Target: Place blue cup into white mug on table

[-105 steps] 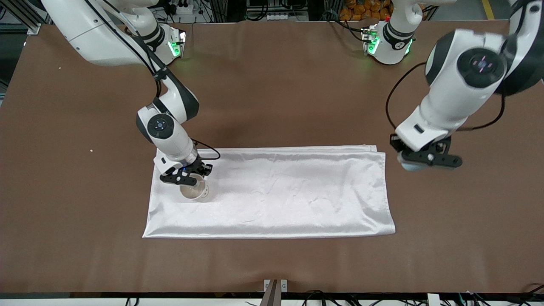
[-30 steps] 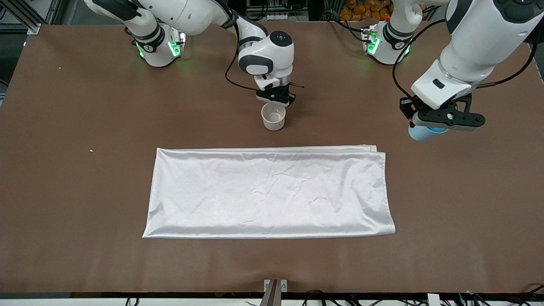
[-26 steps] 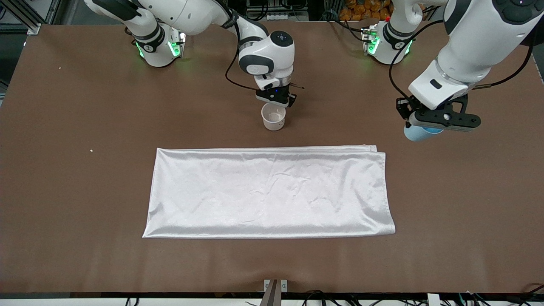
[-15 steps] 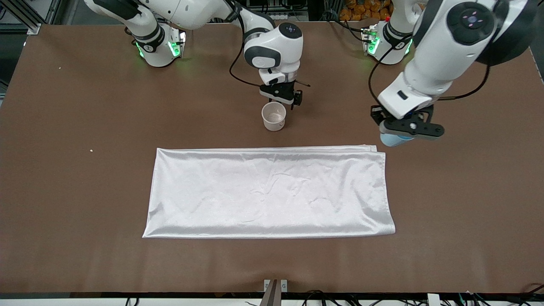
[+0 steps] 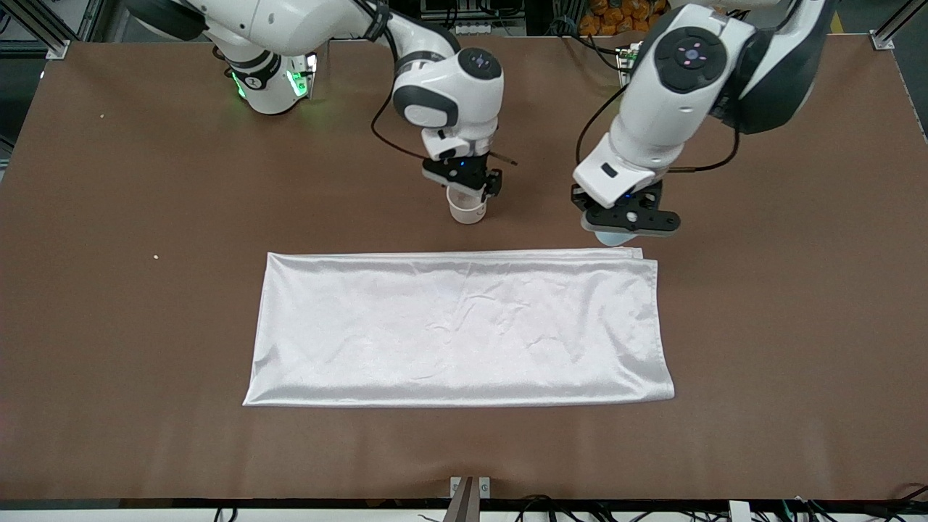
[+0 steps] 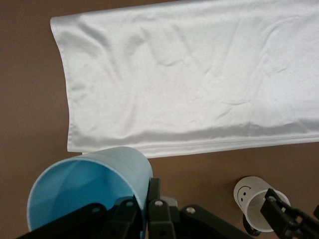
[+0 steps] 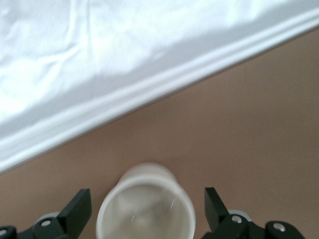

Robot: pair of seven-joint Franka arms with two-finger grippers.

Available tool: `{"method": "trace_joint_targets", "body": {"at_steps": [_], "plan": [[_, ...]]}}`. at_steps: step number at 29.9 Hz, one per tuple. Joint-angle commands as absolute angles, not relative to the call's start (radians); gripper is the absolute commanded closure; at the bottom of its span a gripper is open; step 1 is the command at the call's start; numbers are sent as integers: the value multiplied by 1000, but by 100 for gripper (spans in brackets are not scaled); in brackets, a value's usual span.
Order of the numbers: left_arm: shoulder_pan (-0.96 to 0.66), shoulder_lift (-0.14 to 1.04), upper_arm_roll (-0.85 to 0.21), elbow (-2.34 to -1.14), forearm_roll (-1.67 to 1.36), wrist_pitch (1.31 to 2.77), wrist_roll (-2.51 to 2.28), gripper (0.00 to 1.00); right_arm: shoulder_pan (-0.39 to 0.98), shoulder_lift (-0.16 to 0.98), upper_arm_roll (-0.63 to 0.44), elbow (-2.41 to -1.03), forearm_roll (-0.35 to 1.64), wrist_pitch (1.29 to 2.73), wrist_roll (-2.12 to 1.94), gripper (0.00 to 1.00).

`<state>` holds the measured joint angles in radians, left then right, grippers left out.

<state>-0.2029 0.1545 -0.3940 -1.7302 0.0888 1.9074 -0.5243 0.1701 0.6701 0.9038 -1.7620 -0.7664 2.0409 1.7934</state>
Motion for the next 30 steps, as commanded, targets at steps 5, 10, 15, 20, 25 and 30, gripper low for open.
{"method": "trace_joint_targets", "body": {"at_steps": [5, 10, 15, 20, 25, 30], "plan": [[-202, 228, -529, -1715, 213, 1927, -759, 100, -31, 681, 879, -1756, -761, 2026, 1513, 0], [-204, 288, -592, -1684, 247, 1927, -891, 100, -86, 683, 816, -1733, -761, 2034, 1373, 0], [-209, 357, -655, -1634, 297, 1927, -991, 100, -123, 683, 764, -1715, -727, 2034, 1231, 0], [-219, 425, -718, -1614, 386, 1927, -1113, 100, -164, 683, 727, -1675, -678, 2034, 1074, 0], [-224, 503, -796, -1602, 488, 1927, -1248, 100, -164, 683, 654, -1623, -589, 2034, 915, 0], [-232, 566, -854, -1598, 563, 1927, -1365, 100, -169, 672, 594, -1585, -511, 2033, 747, 0]]}}
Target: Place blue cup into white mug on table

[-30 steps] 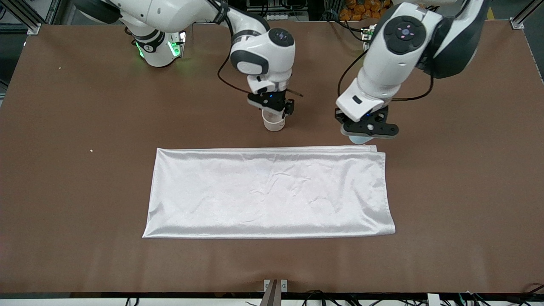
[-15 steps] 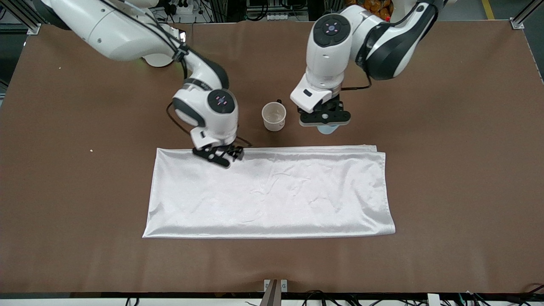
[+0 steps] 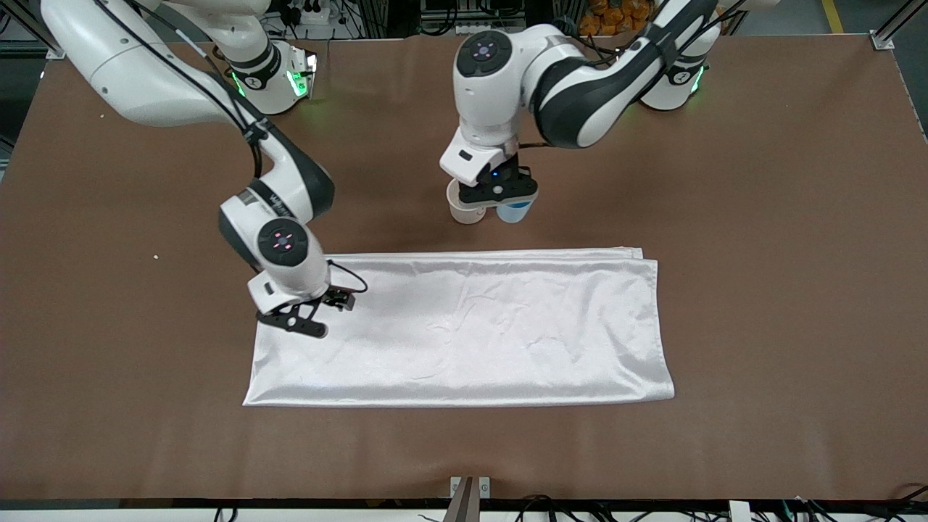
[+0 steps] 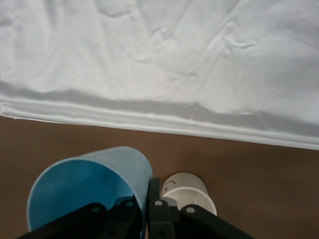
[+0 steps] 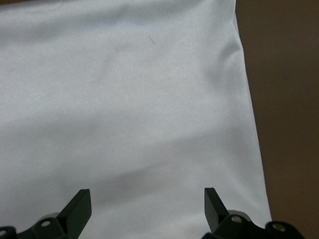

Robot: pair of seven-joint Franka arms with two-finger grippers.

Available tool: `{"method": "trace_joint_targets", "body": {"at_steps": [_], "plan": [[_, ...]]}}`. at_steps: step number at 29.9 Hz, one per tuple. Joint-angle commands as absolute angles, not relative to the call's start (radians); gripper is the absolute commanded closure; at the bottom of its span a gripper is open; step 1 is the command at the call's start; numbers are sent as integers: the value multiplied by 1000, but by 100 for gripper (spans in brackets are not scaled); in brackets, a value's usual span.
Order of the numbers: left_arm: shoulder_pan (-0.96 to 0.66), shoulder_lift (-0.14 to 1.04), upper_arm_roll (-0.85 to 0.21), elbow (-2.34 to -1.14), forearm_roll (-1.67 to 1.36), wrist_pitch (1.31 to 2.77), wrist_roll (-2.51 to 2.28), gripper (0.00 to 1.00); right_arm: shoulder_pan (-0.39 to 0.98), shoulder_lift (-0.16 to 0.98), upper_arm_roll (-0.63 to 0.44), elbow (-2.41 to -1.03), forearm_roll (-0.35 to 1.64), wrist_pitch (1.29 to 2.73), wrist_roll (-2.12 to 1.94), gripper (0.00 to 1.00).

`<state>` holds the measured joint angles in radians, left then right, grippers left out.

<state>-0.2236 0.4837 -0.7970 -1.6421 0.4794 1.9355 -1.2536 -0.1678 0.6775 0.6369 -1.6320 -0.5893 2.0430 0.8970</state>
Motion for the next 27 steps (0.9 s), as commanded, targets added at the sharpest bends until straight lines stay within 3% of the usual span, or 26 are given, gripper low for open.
{"method": "trace_joint_targets", "body": {"at_steps": [1, 7, 19, 27], "plan": [[-235, 575, -865, -1598, 571, 1927, -1380, 100, -173, 672, 586, -1577, -497, 2029, 715, 0], [-259, 624, -896, -1603, 592, 1927, -1520, 100, -192, 631, 539, -1565, -416, 2008, 542, 0], [-279, 706, -956, -1646, 637, 1927, -1683, 100, -192, 433, 434, -1571, -150, 1717, 247, 0], [-282, 732, -956, -1671, 649, 1942, -1686, 100, -169, 293, 278, -1588, 15, 1603, 34, 0]]}}
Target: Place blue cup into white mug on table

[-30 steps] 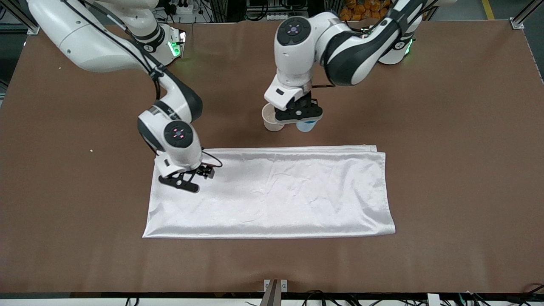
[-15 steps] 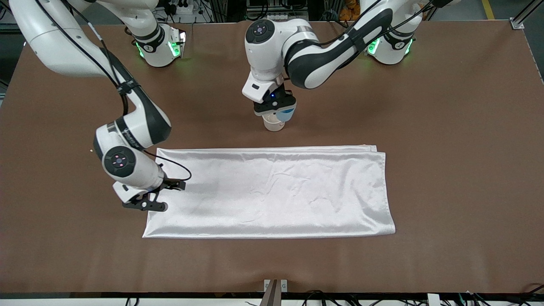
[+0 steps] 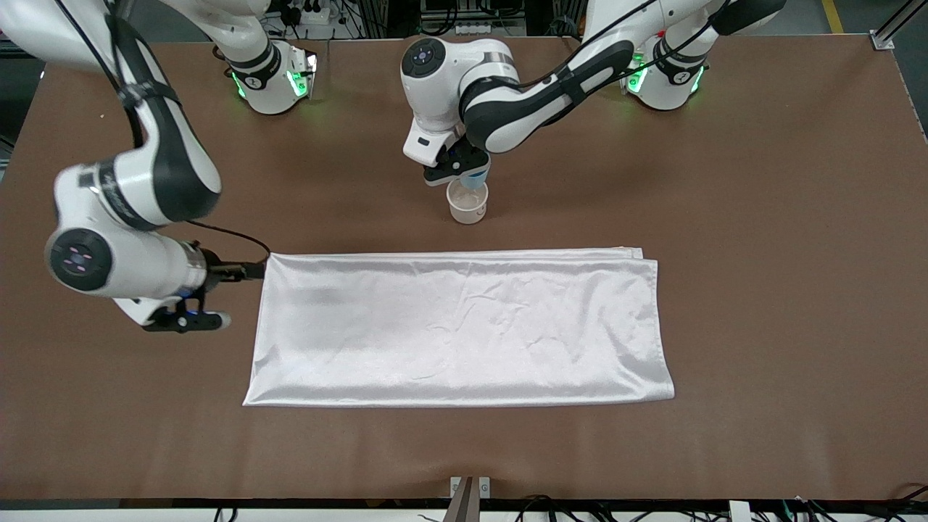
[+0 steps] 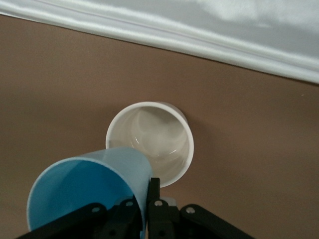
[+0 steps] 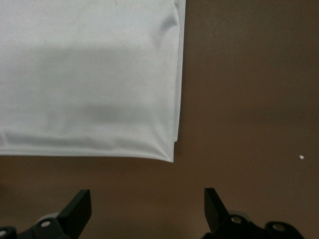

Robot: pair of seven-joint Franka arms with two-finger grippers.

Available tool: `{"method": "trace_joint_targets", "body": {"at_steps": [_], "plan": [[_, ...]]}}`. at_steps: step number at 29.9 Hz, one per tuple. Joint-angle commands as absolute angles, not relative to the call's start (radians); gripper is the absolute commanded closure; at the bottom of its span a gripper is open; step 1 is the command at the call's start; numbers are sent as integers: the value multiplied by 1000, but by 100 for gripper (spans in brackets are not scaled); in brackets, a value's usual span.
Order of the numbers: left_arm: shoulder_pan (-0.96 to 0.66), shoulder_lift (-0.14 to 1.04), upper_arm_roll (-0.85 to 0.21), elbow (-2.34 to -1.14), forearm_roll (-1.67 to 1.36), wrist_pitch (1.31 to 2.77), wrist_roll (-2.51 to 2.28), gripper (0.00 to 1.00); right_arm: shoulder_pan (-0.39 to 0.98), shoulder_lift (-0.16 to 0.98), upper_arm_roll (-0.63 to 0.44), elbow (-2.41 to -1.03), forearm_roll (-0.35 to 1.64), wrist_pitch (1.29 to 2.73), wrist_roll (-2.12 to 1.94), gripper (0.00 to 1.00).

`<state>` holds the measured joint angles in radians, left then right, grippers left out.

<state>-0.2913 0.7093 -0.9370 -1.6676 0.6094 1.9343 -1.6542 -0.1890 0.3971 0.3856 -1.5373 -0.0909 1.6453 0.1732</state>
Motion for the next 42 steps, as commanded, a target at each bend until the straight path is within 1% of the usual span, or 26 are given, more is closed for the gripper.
{"method": "trace_joint_targets", "body": {"at_steps": [1, 5, 8, 12, 16, 20, 24, 26, 29, 30, 31, 33, 34, 35, 42], "plan": [[-282, 741, -956, -1671, 652, 1947, -1683, 100, -163, 275, 259, -1594, 26, 1600, 8, 0], [-284, 764, -956, -1669, 687, 1950, -1687, 100, -152, 239, 201, -1594, 32, 1548, -77, 0], [-282, 775, -956, -1664, 695, 1950, -1689, 100, -175, 233, 199, -1574, 29, 1500, -89, 0], [-282, 782, -953, -1657, 706, 1951, -1686, 100, -192, 189, 189, -1543, 28, 1496, -87, 0], [-281, 782, -951, -1648, 707, 1953, -1680, 100, -186, 155, 146, -1540, 17, 1491, -95, 0], [-281, 782, -950, -1637, 707, 1953, -1675, 100, -152, 101, 107, -1558, 11, 1486, -164, 0], [-281, 782, -950, -1628, 710, 1954, -1674, 100, -143, 43, 74, -1612, 9, 1483, -199, 0], [-281, 782, -950, -1628, 713, 1960, -1674, 100, -130, 28, 65, -1635, 6, 1489, -201, 0], [-282, 784, -948, -1628, 713, 1970, -1674, 100, -92, 9, 16, -1652, 3, 1500, -201, 0], [-281, 788, -948, -1628, 715, 1970, -1674, 90, -74, 8, -6, -1652, 2, 1500, -201, 0], [-282, 790, -948, -1628, 715, 1970, -1674, 76, -61, 6, -24, -1652, 2, 1497, -201, 0], [-281, 790, -948, -1626, 715, 1970, -1674, 30, -45, -6, -54, -1657, 2, 1491, -204, 0], [-281, 790, -948, -1626, 715, 1971, -1675, 9, -41, -8, -57, -1663, 2, 1491, -207, 0], [-281, 790, -948, -1628, 716, 1971, -1674, 0, -41, -11, -58, -1672, 2, 1491, -213, 0], [-273, 779, -948, -1618, 721, 1970, -1669, 0, -41, -12, -57, -1672, 9, 1502, -245, 0]]}}
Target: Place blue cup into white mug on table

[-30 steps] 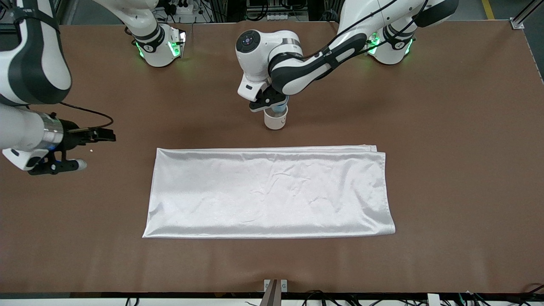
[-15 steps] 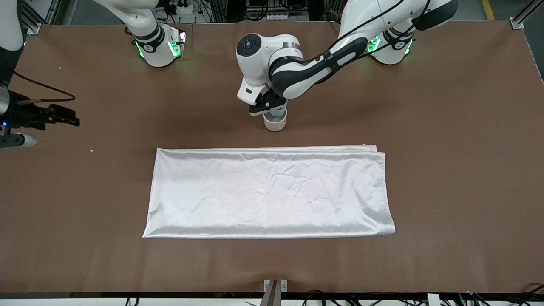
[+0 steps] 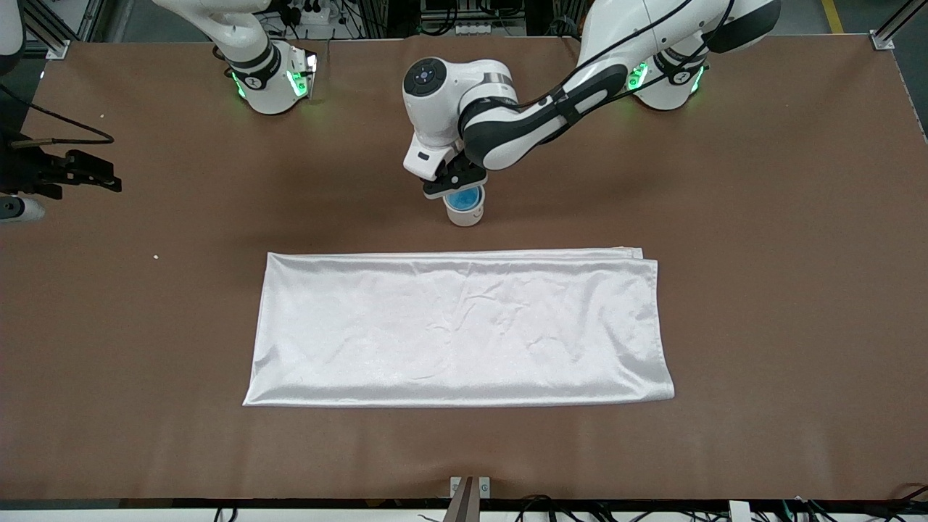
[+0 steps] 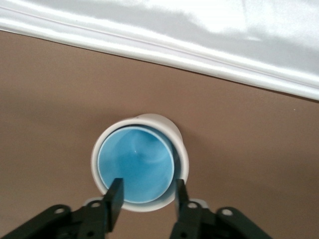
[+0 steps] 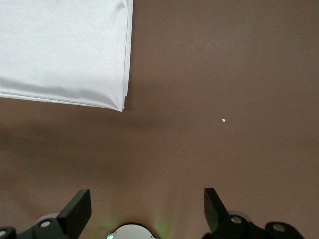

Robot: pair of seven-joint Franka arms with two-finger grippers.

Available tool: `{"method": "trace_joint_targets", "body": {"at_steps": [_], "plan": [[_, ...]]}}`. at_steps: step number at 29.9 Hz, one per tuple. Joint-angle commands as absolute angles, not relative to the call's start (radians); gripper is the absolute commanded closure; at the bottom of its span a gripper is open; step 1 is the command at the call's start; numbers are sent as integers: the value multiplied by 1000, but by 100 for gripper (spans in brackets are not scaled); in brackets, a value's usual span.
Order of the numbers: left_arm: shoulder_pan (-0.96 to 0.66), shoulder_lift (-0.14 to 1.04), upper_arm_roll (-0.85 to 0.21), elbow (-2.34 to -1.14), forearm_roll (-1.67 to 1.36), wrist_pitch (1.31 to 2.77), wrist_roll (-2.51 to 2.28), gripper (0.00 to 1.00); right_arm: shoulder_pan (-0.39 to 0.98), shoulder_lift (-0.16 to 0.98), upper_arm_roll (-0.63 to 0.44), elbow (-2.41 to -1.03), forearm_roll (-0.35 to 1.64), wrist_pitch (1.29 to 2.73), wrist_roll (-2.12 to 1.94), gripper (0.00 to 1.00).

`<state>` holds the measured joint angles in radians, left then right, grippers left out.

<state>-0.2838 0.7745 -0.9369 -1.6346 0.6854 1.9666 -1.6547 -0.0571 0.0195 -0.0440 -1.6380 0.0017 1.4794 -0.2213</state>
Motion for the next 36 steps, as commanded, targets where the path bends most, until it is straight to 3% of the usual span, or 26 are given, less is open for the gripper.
{"method": "trace_joint_targets", "body": {"at_steps": [1, 16, 27, 36], "plan": [[-272, 776, -948, -1617, 721, 1970, -1663, 0, -40, -12, -57, -1672, 9, 1505, -245, 0], [-219, 592, -908, -1595, 667, 1875, -1436, 0, -38, -8, -40, -1661, 14, 1603, -198, 0], [-216, 341, -675, -1597, 316, 1871, -1060, 0, -28, -8, -14, -1666, 12, 1591, -158, 0], [-216, 189, -531, -1600, 155, 1772, -832, 0, -20, -8, -12, -1671, 12, 1589, -156, 0]]}}
